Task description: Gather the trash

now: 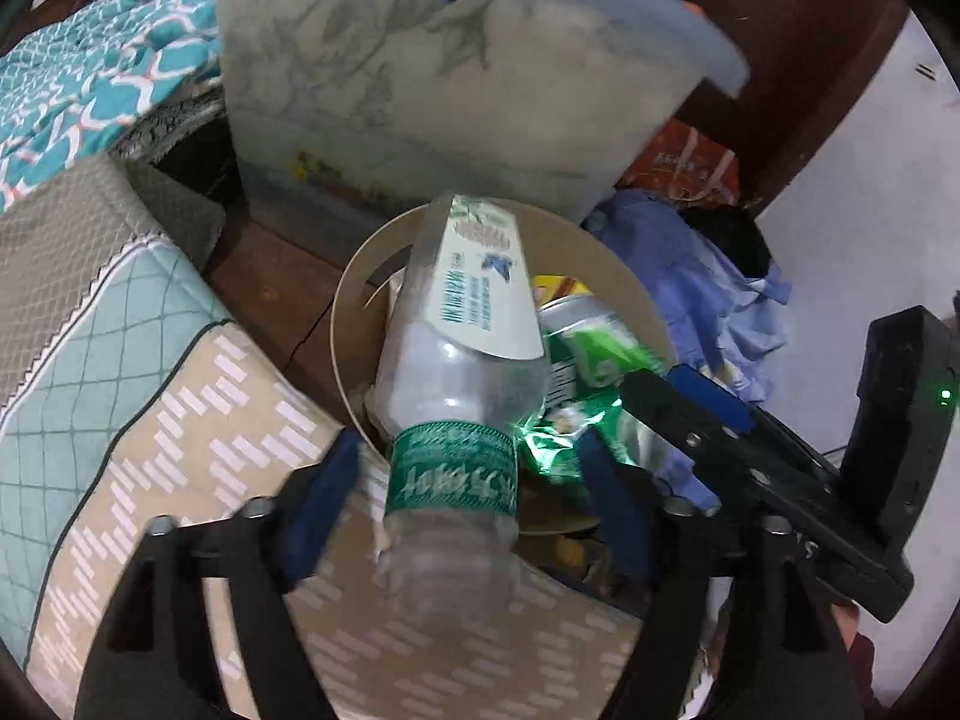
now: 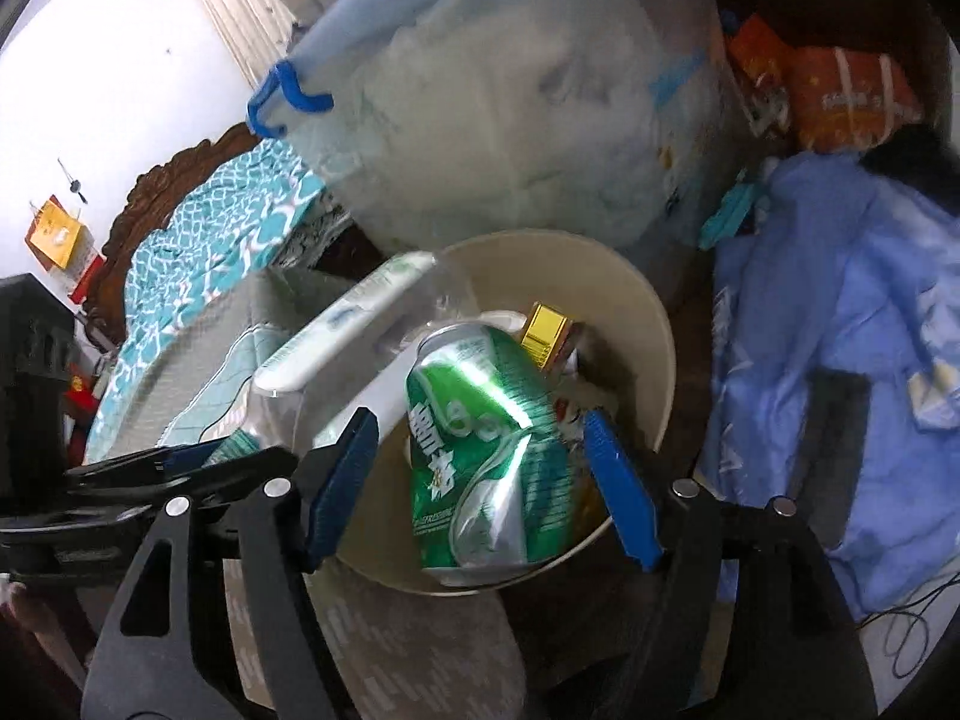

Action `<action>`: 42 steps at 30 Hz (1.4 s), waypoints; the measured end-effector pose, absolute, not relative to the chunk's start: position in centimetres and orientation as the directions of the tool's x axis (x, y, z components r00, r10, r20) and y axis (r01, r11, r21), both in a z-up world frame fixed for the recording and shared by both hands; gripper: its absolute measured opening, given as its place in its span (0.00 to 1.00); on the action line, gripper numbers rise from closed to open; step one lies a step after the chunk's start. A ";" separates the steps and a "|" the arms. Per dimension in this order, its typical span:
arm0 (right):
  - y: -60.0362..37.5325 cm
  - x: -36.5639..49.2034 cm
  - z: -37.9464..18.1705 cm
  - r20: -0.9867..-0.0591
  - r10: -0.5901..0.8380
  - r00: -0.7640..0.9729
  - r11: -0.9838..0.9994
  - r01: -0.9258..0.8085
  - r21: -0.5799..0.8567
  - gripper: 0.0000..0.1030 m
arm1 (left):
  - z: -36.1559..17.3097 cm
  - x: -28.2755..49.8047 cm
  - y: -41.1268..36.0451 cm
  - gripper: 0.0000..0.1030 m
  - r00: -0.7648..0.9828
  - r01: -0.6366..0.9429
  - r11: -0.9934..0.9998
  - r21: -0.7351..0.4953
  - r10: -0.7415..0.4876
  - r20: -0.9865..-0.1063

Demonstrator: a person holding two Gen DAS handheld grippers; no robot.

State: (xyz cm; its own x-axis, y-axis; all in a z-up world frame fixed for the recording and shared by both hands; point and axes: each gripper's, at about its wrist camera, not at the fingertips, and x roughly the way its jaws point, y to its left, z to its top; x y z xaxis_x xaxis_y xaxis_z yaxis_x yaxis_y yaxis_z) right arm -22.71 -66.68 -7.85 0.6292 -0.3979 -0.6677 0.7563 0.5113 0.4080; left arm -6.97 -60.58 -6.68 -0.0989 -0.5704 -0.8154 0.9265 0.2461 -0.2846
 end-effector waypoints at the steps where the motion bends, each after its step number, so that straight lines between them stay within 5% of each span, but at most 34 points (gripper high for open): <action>1: -66.4 -22.9 -7.7 -0.662 -0.401 0.633 0.505 0.756 0.417 0.70 | -6.3 -7.1 -60.2 0.74 -0.094 0.930 0.239 -0.281 -0.582 -0.808; 7: -64.2 -23.3 -6.8 -0.634 -0.424 0.646 0.502 0.751 0.429 0.69 | -4.9 -6.6 -56.8 0.68 -0.099 0.926 0.228 -0.301 -0.624 -0.775; 11: -63.4 -23.6 -6.6 -0.644 -0.441 0.626 0.472 0.772 0.427 0.56 | -5.2 -6.3 -56.7 0.51 -0.071 0.928 0.257 -0.271 -0.591 -0.804; 13: -62.8 -24.6 -6.5 -0.624 -0.443 0.643 0.434 0.763 0.479 0.55 | -5.6 -6.5 -57.6 0.49 -0.059 0.934 0.259 -0.247 -0.568 -0.821; 15: -62.0 -25.1 -6.2 -0.610 -0.452 0.651 0.422 0.758 0.498 0.55 | -5.8 -7.2 -58.6 0.34 -0.082 0.939 0.234 -0.253 -0.562 -0.823; 22: -58.1 -26.7 -4.2 -0.564 -0.490 0.665 0.426 0.747 0.511 0.56 | -6.6 -10.2 -60.3 0.32 -0.170 0.939 0.173 -0.296 -0.516 -0.840; 28: -55.6 -27.6 -3.4 -0.535 -0.490 0.688 0.417 0.724 0.549 0.57 | -3.7 -9.5 -54.8 0.35 -0.159 0.940 0.155 -0.304 -0.590 -0.792; 33: -53.0 -26.5 -3.7 -0.534 -0.449 0.717 0.426 0.697 0.577 0.57 | -2.4 -7.6 -46.9 0.55 -0.032 0.940 0.238 -0.245 -0.652 -0.757; 42: -48.7 -24.7 -4.6 -0.586 -0.394 0.708 0.389 0.706 0.592 0.63 | -1.5 -6.1 -35.6 0.73 0.061 0.913 0.329 -0.241 -0.695 -0.717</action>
State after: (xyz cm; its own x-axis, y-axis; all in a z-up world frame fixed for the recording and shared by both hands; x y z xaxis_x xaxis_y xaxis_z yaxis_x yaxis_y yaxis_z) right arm -24.71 -48.67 -4.57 0.7085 -0.3939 -0.5856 0.7057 0.3887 0.5924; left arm -6.11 -35.60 -1.46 0.0613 -0.6945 -0.7168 0.9131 0.3290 -0.2407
